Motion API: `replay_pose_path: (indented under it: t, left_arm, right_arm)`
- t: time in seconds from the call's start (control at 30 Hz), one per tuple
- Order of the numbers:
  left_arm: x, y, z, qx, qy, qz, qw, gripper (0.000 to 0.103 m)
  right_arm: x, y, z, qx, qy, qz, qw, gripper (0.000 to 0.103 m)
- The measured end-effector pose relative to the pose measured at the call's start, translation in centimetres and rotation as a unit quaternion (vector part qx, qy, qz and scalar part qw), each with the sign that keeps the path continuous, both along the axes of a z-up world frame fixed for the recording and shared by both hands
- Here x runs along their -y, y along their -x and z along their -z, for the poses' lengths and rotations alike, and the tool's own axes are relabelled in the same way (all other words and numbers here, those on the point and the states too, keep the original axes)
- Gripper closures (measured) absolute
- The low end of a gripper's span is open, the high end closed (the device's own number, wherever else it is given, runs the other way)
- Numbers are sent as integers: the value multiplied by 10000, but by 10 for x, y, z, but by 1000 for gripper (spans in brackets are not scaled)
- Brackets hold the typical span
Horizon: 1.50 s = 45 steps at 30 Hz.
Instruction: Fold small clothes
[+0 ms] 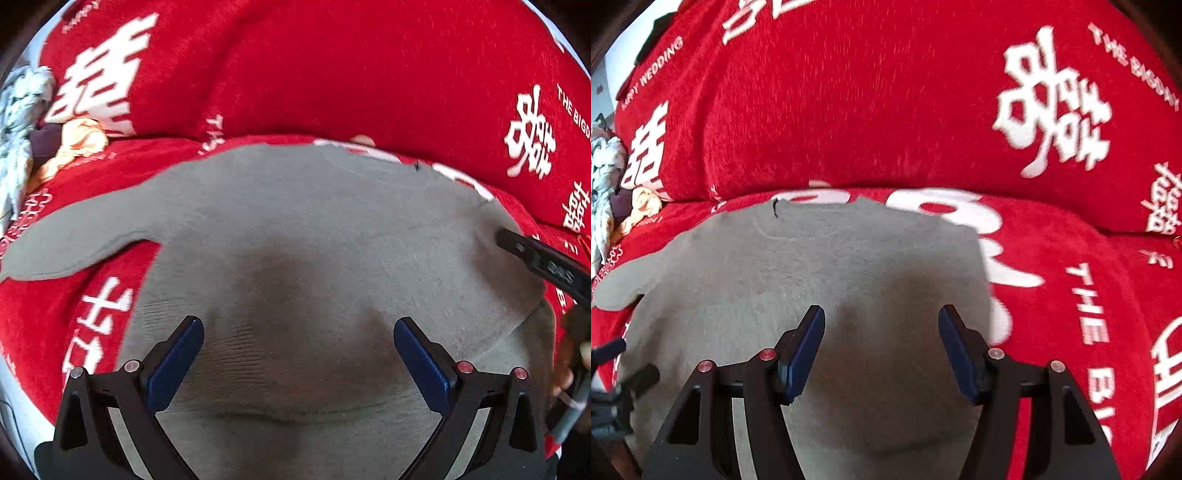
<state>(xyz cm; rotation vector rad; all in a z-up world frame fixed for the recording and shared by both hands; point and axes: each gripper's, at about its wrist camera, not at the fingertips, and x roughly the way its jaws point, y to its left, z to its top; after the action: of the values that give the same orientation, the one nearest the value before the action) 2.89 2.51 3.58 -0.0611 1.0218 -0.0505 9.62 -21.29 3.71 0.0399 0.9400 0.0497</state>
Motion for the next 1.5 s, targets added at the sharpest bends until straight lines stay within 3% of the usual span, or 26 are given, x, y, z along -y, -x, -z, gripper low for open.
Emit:
replay_pose_path:
  t: [0.17, 0.43, 0.5, 0.6, 0.77, 0.97, 1.13, 1.3, 1.5]
  left_arm:
    - [7, -16, 17, -151, -181, 89, 9997, 0]
    - [10, -19, 18, -56, -255, 147, 9996, 0]
    - [7, -18, 17, -67, -215, 119, 9997, 0]
    - [2, -15, 15, -65, -131, 75, 9999, 0]
    - [-5, -9, 14, -84, -131, 20, 9999, 0]
    - [-13, 1, 17, -90, -232, 7, 9997, 0]
    - [-21, 13, 14, 1, -13, -12, 10000, 0]
    - [-24, 18, 19, 31, -214, 46, 9998, 0]
    - [-31, 29, 20, 122, -195, 96, 9997, 0]
  right_arm:
    - [20, -24, 19, -306, 133, 460, 9984, 36]
    - [23, -33, 17, -355, 345, 532, 9974, 34]
    - [9, -20, 5, -201, 483, 434, 9977, 34]
    - [-21, 2, -7, -91, 468, -135, 9988, 34]
    - [-64, 38, 3, -278, 589, -830, 9944, 32]
    - [-61, 65, 1, -191, 620, -505, 9966, 28]
    - [-76, 81, -10, -3, 626, -641, 9960, 28]
    - [-97, 77, 3, -177, 653, -698, 9953, 28]
    - [-97, 100, 3, 44, 749, -528, 9958, 26]
